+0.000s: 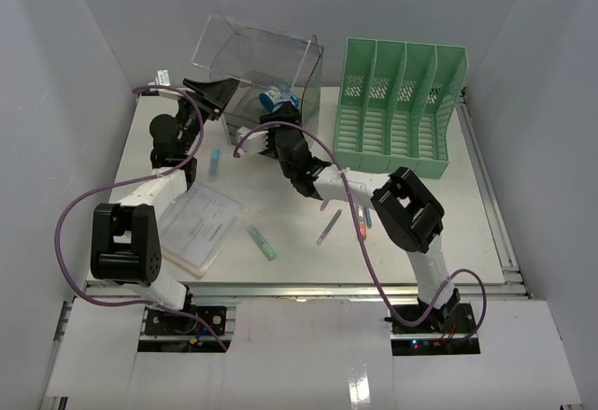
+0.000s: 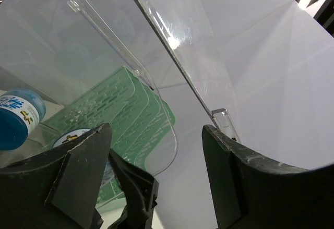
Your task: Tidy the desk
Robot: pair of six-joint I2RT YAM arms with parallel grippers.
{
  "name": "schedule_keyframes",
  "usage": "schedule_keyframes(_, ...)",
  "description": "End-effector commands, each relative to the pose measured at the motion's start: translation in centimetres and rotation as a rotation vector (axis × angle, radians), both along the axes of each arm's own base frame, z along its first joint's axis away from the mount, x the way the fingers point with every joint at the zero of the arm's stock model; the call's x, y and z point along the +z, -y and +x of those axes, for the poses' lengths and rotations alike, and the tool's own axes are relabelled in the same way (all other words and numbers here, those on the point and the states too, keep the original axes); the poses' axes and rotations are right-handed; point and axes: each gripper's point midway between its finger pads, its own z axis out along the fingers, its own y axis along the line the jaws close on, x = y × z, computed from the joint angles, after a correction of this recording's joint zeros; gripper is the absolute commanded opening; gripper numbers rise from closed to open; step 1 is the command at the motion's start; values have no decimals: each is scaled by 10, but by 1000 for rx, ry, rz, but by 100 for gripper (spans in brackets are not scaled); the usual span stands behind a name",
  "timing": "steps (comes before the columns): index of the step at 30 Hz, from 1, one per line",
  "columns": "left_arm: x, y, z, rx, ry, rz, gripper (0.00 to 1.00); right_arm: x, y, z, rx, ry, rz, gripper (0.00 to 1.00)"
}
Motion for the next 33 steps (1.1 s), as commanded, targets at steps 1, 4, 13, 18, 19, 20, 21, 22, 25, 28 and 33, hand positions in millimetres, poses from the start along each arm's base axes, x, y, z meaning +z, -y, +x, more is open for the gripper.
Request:
schedule_keyframes(1,33,-3,-12,1,96,8,81,48,1,2,-8,85,102,95)
schedule_keyframes(4,32,-3,-11,2,93,8,81,50,0,-3,17,45,112,95)
schedule_keyframes(13,32,-3,-10,4,87,5,81,29,-6,-58,241,-180,-13,90)
schedule_keyframes(18,32,-5,-10,11,82,8,81,0,-14,-124,464,-410,-134,90)
schedule_keyframes(19,31,-5,-10,14,80,7,81,-6,-17,-140,525,-465,-145,90)
schedule_keyframes(20,30,-5,-10,14,78,6,81,-13,-18,-156,585,-523,-162,90)
schedule_keyframes(21,29,-5,-9,14,74,6,81,-20,-16,-173,637,-582,-183,90)
schedule_keyframes(22,28,-6,-9,17,72,7,81,-25,-13,-186,669,-623,-200,90)
schedule_keyframes(25,23,-7,-10,28,57,10,81,-33,1,-223,758,-732,-223,90)
schedule_keyframes(28,19,-8,-10,35,42,11,81,-26,17,-242,785,-769,-201,90)
schedule_keyframes(33,8,-11,-10,52,6,9,81,-26,44,-260,781,-837,-135,90)
